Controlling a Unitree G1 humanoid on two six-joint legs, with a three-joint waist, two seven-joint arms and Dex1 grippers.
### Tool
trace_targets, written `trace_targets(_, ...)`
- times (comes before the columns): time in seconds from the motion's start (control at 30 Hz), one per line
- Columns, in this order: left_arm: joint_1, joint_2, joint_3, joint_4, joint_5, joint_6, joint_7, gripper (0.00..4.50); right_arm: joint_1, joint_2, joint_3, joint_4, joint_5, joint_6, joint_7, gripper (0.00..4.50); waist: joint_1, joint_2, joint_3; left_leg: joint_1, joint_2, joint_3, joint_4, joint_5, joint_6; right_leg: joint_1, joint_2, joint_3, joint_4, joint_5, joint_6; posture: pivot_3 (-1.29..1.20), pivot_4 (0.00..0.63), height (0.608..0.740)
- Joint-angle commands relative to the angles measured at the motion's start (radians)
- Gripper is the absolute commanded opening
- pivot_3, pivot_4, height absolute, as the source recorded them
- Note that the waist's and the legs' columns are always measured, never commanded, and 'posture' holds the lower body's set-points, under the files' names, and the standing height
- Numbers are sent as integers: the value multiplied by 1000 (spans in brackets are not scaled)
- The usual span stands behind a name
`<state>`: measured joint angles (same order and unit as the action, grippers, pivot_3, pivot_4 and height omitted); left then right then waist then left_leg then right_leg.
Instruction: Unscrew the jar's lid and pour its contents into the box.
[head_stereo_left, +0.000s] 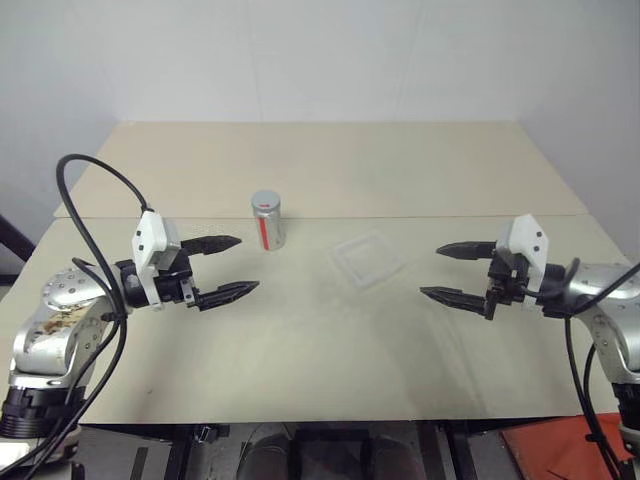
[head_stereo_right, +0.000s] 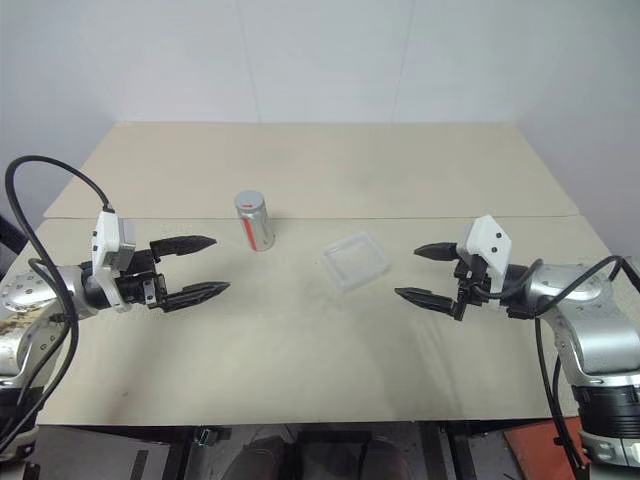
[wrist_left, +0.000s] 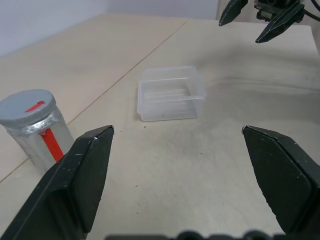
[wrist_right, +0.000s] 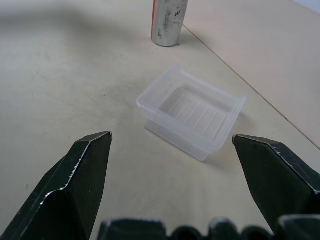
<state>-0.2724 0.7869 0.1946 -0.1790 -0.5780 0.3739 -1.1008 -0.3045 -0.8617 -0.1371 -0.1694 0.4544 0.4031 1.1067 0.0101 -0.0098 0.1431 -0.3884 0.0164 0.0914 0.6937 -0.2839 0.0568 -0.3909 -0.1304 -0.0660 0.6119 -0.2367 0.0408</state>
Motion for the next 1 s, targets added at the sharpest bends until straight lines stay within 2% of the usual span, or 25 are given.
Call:
trace_targets(0.03, 7, -10, 20, -4, 27, -37, 36, 4478, -13, -17, -33, -34, 18, -11, 3, 4500, 0, 0, 0, 0, 0, 0, 0, 0, 0, 0, 0, 0, 0, 0, 0, 0, 150, 740)
trace_targets(0.2, 26, -75, -5, -19, 103, -27, 187, 4478, -20, -7, -27, -55, 18, -4, -13, 4500, 2, 0, 0, 0, 0, 0, 0, 0, 0, 0, 0, 0, 0, 0, 0, 0, 150, 740)
trace_targets(0.27, 35, -137, -26, -42, 142, 5, 304, 4478, -19, -5, -27, -64, 17, -3, -20, 4500, 3, 0, 0, 0, 0, 0, 0, 0, 0, 1, 0, 0, 0, 0, 0, 0, 150, 740)
trace_targets(0.37, 30, -279, -50, -67, 197, 38, 509, 4478, -13, -6, -32, -81, 22, 1, -27, 4500, 4, 0, 0, 0, 0, -1, 0, 0, 0, 1, 0, 0, 0, 0, 0, 0, 150, 740)
trace_targets(0.5, 17, -423, -77, -78, 265, 80, 702, 4478, -5, -10, -40, -98, 29, 5, -32, 4500, 6, 0, 0, 0, 0, -1, 1, 0, 0, 1, 0, 0, 0, 1, 1, 0, 150, 740)
trace_targets(0.67, -42, -564, -102, 7, 401, -18, 915, 4478, -4, -13, -49, -110, 27, 7, -42, 4500, 6, -1, 0, 0, 0, -1, 1, 0, 0, 1, 0, 0, 0, 1, 0, 0, 150, 740)
trace_targets(1.0, -165, -620, -127, 212, 434, -130, 924, 4478, -4, -15, -65, -149, 37, 18, -49, 4500, 7, -1, 0, 0, -1, -1, 1, 0, 0, 1, 0, -1, 0, 1, 0, 0, 150, 740)
